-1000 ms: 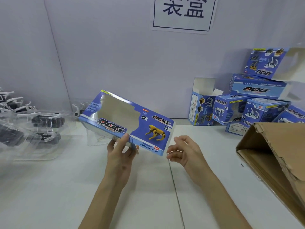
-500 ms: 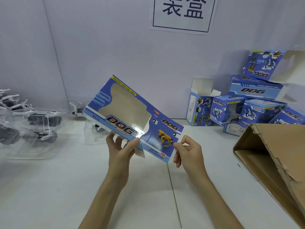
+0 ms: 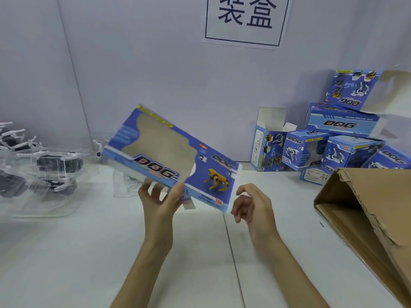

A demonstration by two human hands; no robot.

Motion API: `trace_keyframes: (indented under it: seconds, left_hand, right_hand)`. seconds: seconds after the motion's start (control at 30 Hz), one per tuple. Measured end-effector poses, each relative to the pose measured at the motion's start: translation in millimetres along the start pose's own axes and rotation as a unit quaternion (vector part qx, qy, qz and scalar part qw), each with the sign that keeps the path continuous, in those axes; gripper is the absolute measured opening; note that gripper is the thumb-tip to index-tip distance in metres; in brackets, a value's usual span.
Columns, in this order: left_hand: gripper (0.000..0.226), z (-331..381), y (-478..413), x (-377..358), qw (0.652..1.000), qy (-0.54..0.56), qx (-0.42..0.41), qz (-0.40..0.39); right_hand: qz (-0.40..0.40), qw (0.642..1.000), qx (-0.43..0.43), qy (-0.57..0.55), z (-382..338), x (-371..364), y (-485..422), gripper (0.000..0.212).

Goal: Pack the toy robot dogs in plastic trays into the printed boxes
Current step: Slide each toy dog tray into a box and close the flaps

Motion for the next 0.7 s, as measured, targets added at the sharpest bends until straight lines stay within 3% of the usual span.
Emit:
trace_keyframes:
  seconds: [0.07, 0.13, 0.27, 0.4, 0.5, 0.6, 0.7]
  left_hand:
    - [0.055, -1.7, -6.6, 11.1, 0.995, 0.086, 0.042, 0.036]
    - [0.036, -1.7, -12.2, 20.6, 0.981, 0.174, 0.079, 0.04]
    - [0.057, -4.5, -14.2, 33.2, 0.939, 0.304, 0.152, 0.049]
    - [0.055, -4.9, -15.0, 36.1, 0.936, 0.312, 0.153, 0.051]
    - [0.062, -6.7, -14.3, 34.8, 0.934, 0.319, 0.154, 0.055]
    - [0.07, -9.4, -16.1, 35.5, 0.925, 0.339, 0.163, 0.057]
    - [0.076, -13.4, -18.9, 39.0, 0.93, 0.32, 0.165, 0.07]
  right_hand:
    - [-0.01, 1.0, 0.001, -0.018, 3.5, -4.8, -0.3, 0.024]
    - [-0.019, 0.997, 0.008, 0.073, 14.1, -12.3, -2.8, 0.016]
    - [-0.111, 0.958, -0.008, 0.264, 43.7, -56.3, -18.8, 0.022]
    - [-0.165, 0.884, 0.093, 0.428, 56.3, -117.6, -50.7, 0.051]
    - [-0.221, 0.822, 0.145, 0.504, 72.6, -162.2, -72.8, 0.059]
    - [-0.244, 0.78, 0.184, 0.546, 85.1, -192.8, -91.6, 0.061]
    - [-0.257, 0.693, 0.195, 0.645, 96.8, -203.1, -106.8, 0.043]
Point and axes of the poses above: each hand's wrist, its own y-axis away from the middle knuckle, its own x-axis out of the back of the hand, z = x × y, the point moved 8 cm from there along -y, towards the middle knuckle, and after that the axes turned 9 degrees about -y, right-handed, at the moved point
